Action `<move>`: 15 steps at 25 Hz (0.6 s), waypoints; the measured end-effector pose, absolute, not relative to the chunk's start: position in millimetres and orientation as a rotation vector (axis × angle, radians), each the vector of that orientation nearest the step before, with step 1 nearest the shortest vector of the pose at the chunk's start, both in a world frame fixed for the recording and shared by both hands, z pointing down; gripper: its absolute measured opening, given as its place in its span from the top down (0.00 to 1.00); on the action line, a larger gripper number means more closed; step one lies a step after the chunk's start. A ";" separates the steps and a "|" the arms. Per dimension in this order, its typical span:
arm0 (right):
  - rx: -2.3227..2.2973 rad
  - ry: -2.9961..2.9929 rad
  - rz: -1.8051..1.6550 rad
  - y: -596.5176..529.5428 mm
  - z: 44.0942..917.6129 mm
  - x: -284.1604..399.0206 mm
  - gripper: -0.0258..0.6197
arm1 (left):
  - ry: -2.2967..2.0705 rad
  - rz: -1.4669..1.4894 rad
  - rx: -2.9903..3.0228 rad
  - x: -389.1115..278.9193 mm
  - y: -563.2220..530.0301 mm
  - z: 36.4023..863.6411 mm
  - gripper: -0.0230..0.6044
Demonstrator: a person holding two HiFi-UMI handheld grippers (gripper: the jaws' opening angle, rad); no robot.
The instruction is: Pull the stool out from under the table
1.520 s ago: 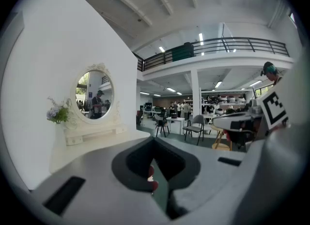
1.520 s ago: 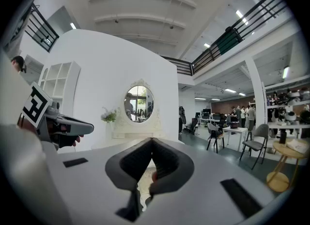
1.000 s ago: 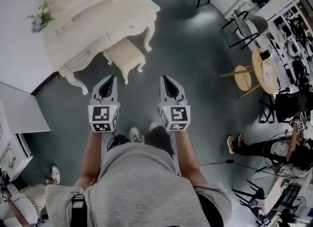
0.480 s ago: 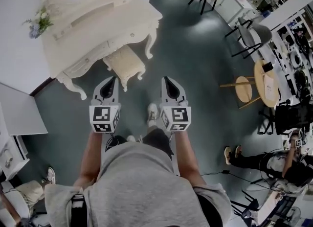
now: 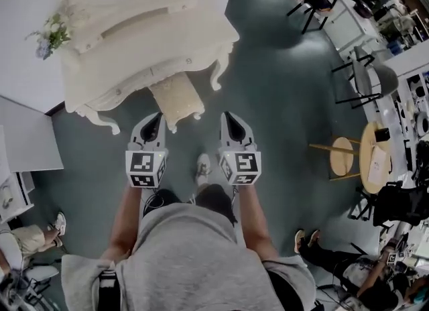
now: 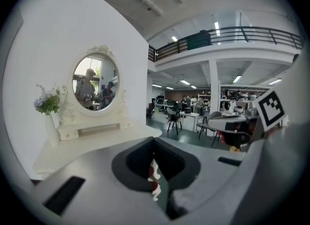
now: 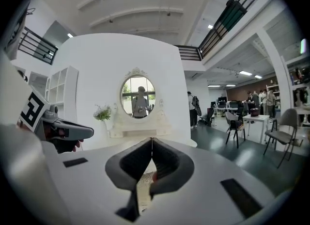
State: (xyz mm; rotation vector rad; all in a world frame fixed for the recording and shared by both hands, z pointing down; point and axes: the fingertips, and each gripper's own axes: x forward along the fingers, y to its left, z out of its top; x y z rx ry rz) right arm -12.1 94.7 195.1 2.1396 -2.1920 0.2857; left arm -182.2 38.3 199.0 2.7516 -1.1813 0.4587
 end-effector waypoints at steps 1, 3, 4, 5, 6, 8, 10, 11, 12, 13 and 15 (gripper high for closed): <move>2.113 -2.210 0.306 83.6 200.7 -5.0 0.94 | -1.202 0.470 2.727 -176.5 29.7 204.2 0.96; 2.052 -2.250 0.344 63.6 212.7 6.9 0.94 | -1.245 0.492 2.674 -167.2 14.7 214.5 0.96; 2.022 -2.270 0.362 54.4 218.5 12.3 0.94 | -1.268 0.503 2.650 -163.3 7.6 219.4 0.96; 1.996 -2.289 0.377 45.3 224.2 17.6 0.94 | -1.291 0.512 2.628 -159.7 0.5 224.0 0.96; 1.972 -2.306 0.388 36.0 229.8 22.7 0.94 | -1.313 0.519 2.609 -156.6 -6.7 228.3 0.96; 1.926 -2.336 0.404 18.1 241.5 30.5 0.94 | -1.357 0.525 2.570 -152.2 -19.8 236.9 0.96; 1.875 -2.359 0.425 1.2 255.0 34.6 0.94 | -1.398 0.526 2.532 -150.2 -30.8 246.0 0.96; 1.850 -2.365 0.436 -6.8 262.5 35.5 0.94 | -1.416 0.528 2.515 -150.1 -35.8 251.4 0.96; 1.826 -2.368 0.448 -14.4 270.5 35.9 0.94 | -1.430 0.532 2.498 -150.5 -40.3 257.6 0.96; 1.802 -2.370 0.461 -21.5 278.7 36.1 0.94 | -1.440 0.538 2.482 -151.1 -44.0 264.5 0.96; 1.761 -2.374 0.485 -35.0 295.0 37.0 0.94 | -1.453 0.546 2.455 -152.3 -51.5 278.3 0.96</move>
